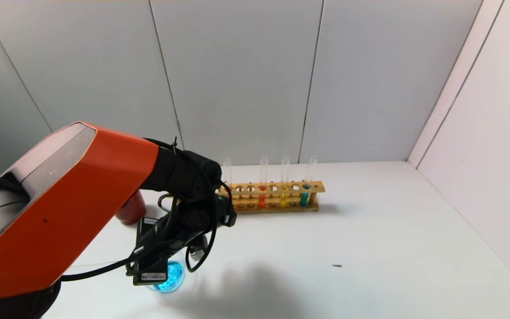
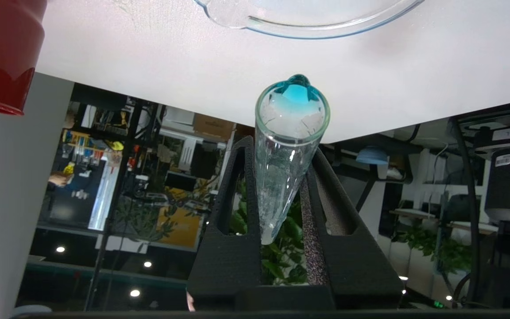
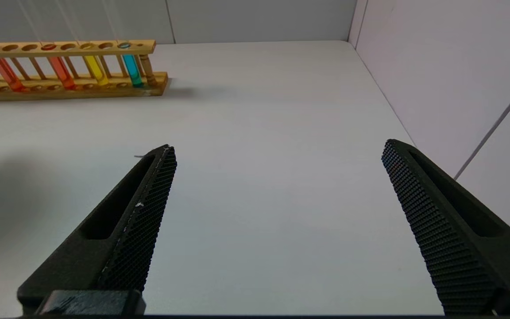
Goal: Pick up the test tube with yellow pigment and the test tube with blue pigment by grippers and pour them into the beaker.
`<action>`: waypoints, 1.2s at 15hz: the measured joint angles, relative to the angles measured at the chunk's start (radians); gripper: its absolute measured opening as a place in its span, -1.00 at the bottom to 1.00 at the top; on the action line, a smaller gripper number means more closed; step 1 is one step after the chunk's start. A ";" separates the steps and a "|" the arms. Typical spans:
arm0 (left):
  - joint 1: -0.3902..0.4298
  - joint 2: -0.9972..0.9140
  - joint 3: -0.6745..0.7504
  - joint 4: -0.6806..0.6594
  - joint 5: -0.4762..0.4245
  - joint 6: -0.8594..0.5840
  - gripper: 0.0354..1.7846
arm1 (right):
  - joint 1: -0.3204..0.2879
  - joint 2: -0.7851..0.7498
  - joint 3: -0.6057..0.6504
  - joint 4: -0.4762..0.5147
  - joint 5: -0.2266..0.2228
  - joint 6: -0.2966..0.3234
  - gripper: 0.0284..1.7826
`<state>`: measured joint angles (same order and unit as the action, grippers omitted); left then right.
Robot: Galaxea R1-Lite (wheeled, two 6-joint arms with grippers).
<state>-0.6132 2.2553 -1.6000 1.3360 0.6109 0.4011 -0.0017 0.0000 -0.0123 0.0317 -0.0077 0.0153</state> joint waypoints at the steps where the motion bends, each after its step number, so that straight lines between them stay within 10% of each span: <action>1: 0.002 -0.013 -0.002 -0.001 -0.014 -0.003 -0.68 | 0.000 0.000 0.000 0.000 0.000 0.000 0.91; 6: 0.017 -0.103 0.020 0.010 -0.110 -0.095 -0.68 | 0.000 0.000 0.000 0.000 0.000 0.000 0.91; 18: 0.008 -0.029 0.058 0.031 -0.020 -0.114 -0.68 | 0.000 0.000 0.000 0.000 0.000 0.000 0.91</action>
<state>-0.6055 2.2268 -1.5423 1.3666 0.5911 0.2870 -0.0017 0.0000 -0.0119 0.0321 -0.0077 0.0153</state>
